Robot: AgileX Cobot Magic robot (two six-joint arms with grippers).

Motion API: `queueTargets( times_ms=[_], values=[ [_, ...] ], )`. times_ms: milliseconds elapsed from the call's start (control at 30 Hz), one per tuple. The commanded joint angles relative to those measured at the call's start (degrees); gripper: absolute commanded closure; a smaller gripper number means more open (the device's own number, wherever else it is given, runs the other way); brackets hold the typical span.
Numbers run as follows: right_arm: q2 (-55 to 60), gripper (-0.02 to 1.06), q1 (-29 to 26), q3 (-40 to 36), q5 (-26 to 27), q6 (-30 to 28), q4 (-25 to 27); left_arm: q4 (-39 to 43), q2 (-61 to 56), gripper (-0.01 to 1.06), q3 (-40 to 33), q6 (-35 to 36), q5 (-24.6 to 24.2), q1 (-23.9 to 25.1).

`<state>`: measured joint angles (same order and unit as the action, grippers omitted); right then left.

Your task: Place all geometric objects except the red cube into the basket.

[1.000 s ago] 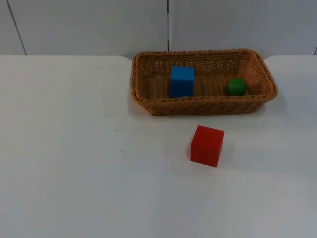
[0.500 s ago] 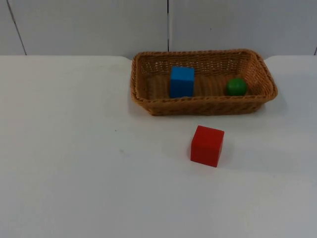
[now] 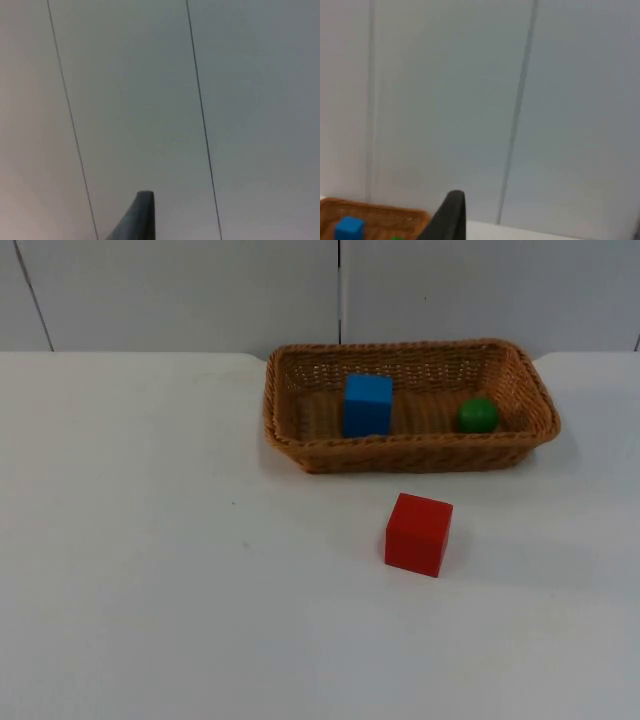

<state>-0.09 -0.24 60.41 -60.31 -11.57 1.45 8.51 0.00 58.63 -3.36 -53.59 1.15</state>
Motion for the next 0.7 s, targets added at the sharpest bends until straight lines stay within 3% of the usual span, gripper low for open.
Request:
queueTargets(
  times_ms=[0, 100, 433, 667],
  values=[
    [0.09, -0.01, 0.24, 0.69, -1.09, -0.67, 1.44, -2.30, 0.00, 0.00, 0.73, -1.76, -3.50, -0.87],
    [0.09, -0.01, 0.36, 0.56, -1.80, -0.67, 1.44, -6.87, 0.00, 0.00, 1.70, -2.61, -4.92, -1.78],
    [0.09, -0.01, 2.93, -4.26, -6.98, 1.31, 2.06, -6.57, 0.00, 0.00, 1.06, -0.84, -9.59, -1.78],
    [0.09, -0.01, 2.93, -6.23, -7.08, 2.59, 1.66, -6.57, 0.00, 0.00, 1.06, -0.59, -11.91, -1.78]
  ],
)
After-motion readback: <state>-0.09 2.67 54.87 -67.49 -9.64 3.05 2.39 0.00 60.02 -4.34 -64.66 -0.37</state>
